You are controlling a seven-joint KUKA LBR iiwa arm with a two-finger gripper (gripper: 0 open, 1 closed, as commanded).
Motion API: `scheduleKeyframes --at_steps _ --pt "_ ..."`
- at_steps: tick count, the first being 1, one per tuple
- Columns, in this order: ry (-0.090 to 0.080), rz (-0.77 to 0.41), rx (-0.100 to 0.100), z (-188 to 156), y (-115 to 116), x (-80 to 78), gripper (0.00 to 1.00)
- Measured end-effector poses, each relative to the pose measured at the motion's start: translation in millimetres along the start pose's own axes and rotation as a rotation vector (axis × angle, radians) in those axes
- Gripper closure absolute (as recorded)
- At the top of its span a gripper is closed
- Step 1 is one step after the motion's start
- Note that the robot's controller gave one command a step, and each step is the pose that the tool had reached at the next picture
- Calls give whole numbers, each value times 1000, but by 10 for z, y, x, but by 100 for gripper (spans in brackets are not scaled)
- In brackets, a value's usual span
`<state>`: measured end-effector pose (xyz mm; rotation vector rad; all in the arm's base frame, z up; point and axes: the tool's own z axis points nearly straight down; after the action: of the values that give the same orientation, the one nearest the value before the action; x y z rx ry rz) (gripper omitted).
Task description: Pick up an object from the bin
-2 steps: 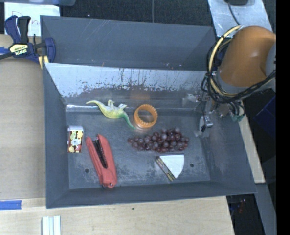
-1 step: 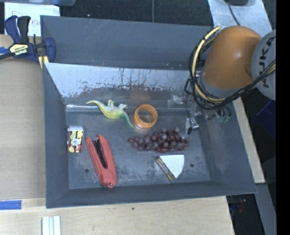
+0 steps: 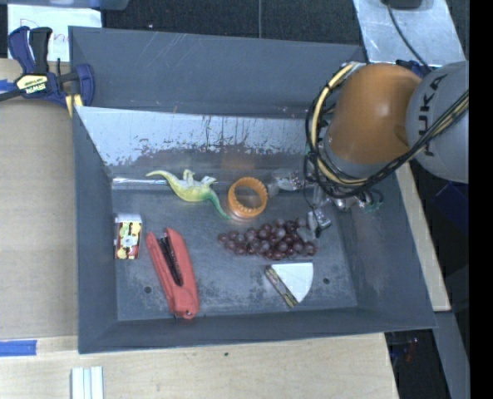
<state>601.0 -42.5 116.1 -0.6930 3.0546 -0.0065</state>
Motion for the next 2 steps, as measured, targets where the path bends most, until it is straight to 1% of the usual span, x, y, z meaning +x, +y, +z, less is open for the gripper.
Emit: scheduleKeyframes --at_steps 1,2 --pt "-9 119 1 -62 600 -212 0" --pt "-11 -76 1 105 637 -338 0"
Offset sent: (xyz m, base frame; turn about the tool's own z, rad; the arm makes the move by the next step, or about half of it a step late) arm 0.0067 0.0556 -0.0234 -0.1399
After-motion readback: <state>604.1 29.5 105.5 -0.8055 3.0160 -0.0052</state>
